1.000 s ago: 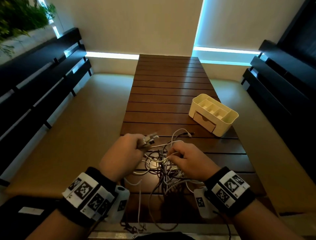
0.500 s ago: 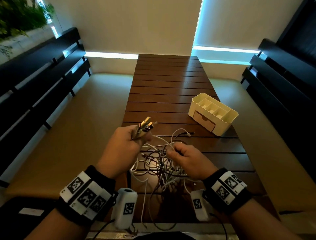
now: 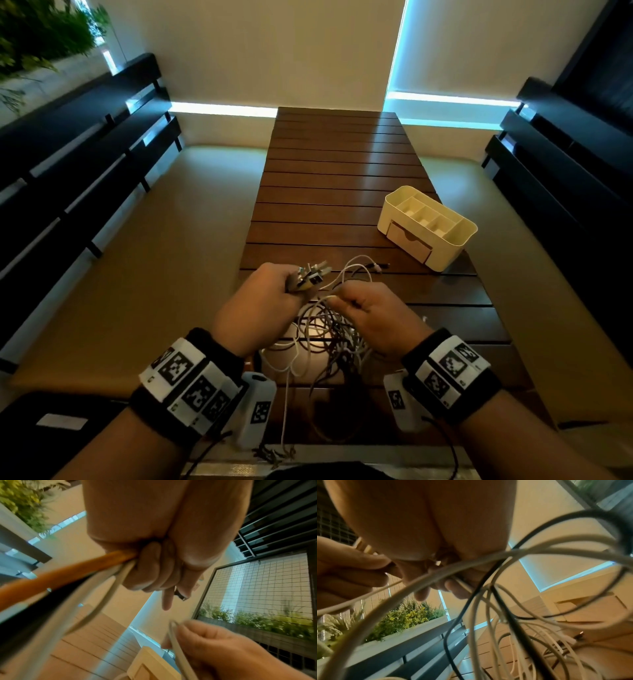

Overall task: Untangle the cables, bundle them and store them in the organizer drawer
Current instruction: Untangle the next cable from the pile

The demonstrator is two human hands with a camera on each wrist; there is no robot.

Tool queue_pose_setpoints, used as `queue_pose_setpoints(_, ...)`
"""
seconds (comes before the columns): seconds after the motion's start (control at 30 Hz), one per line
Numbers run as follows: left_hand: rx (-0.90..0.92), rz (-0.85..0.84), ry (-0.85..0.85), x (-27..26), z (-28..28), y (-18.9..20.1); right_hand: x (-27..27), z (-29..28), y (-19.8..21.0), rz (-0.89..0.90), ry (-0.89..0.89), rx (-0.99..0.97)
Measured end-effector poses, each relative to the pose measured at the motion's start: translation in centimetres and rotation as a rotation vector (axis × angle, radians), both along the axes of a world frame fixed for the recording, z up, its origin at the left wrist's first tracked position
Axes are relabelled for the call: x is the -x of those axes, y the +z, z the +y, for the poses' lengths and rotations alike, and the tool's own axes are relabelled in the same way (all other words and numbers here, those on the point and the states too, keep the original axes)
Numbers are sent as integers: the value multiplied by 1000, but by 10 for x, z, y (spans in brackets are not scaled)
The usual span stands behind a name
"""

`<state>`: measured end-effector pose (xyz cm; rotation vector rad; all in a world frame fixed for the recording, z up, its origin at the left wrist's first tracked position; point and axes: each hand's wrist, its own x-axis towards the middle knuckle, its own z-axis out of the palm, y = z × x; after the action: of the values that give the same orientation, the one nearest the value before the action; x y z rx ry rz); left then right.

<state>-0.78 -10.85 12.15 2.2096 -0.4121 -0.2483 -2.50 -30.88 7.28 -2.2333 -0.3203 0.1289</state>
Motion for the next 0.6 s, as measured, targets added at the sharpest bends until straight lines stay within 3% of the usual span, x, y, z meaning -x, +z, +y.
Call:
queue_pose_setpoints(0.13,-92,89,-79,3,-12,-8,0,3,-1,-164,-8,-11)
queue_pose_setpoints(0.27,-115,43,-46,4,-15,-12,2,2,-7,-194,-34,5)
queue_pose_setpoints(0.47,189,-107,91,6,-7,12,2,-5,-21,-166,-62,57)
queue_pose_setpoints(0.6,372,-11,234,6,3,10,-2,-17,-28,-43,-74,174)
